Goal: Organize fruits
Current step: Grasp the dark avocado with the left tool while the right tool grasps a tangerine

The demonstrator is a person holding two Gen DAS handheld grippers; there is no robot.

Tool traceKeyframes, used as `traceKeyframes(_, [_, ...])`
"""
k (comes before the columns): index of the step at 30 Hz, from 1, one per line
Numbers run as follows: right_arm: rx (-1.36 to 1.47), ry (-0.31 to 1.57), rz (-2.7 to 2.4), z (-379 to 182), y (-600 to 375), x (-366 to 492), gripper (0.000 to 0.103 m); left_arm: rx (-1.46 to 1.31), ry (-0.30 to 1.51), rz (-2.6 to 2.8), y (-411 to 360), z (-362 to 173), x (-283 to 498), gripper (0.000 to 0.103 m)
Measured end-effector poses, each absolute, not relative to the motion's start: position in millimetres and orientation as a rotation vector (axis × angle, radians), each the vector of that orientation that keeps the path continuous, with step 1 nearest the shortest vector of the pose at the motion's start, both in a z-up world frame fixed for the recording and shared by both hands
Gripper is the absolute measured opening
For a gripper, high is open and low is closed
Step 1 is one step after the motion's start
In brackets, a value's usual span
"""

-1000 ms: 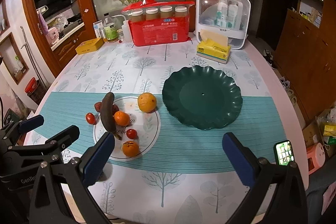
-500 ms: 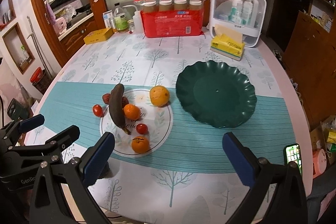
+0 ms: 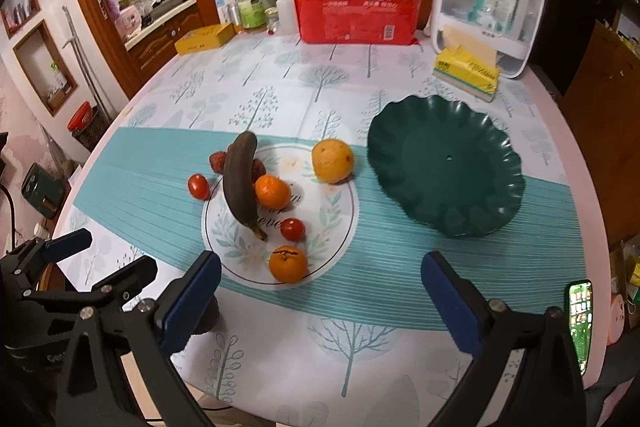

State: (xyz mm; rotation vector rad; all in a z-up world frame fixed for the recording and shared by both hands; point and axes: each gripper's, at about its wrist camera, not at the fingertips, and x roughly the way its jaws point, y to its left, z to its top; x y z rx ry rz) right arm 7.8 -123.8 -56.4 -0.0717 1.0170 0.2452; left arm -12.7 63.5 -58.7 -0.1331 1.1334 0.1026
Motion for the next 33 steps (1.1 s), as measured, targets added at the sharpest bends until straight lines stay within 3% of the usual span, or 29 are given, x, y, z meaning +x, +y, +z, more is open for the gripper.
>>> traceKeyframes(16, [-0.083, 1.180, 0.270, -128.8, -111.6, 36.4, 0.091, -0.232, 1.337, -0.033, 79.6, -128.1, -16.8, 0.098])
traceKeyframes(28, [-0.093, 1.261, 0.318, -168.1, -101.3, 54.5, 0.072, -0.133, 1.395, -0.097, 49.2, -161.9, -3.7, 0.097])
traceKeyframes(33, [-0.083, 1.280, 0.370, -174.9, -94.2, 56.9, 0.064, -0.080, 1.407, -0.091, 38.7, -173.4, 4.0, 0.091])
